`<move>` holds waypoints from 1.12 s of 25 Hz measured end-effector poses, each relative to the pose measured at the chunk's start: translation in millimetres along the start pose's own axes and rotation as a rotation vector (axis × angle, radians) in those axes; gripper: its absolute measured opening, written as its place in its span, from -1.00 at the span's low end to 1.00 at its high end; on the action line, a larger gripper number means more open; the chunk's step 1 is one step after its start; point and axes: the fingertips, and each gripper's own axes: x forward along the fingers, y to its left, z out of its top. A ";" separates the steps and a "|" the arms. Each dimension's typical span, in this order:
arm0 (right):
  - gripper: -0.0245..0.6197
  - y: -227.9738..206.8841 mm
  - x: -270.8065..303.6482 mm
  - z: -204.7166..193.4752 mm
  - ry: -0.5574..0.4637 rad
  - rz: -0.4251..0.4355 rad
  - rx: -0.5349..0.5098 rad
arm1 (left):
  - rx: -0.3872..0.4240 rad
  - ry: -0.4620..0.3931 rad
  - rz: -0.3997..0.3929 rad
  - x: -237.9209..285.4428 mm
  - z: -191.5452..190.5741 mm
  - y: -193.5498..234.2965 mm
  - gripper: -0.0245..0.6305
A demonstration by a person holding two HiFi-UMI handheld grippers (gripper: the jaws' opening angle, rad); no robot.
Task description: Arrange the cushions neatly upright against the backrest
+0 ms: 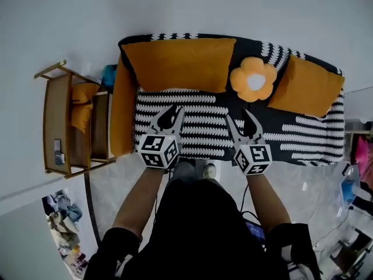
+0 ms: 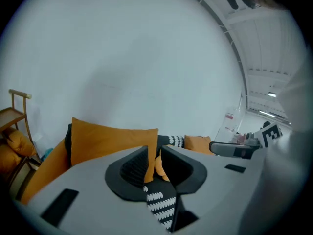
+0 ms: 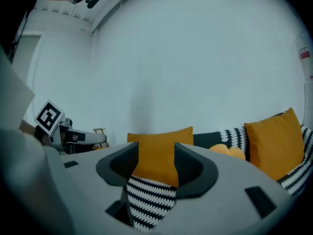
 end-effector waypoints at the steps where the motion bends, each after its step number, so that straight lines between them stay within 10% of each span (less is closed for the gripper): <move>1: -0.17 -2.1 -18.7 6.6 -0.026 0.004 -0.003 | 0.022 -0.020 -0.012 -9.3 4.7 -17.8 -0.65; 11: -0.40 -4.6 -156.6 58.7 -0.228 0.024 0.055 | 0.142 -0.161 -0.068 -97.9 27.5 -133.5 -0.73; 28: -0.80 51.5 -213.7 104.5 -0.325 0.086 -0.096 | 0.213 -0.267 -0.091 -179.5 70.2 -125.4 -0.78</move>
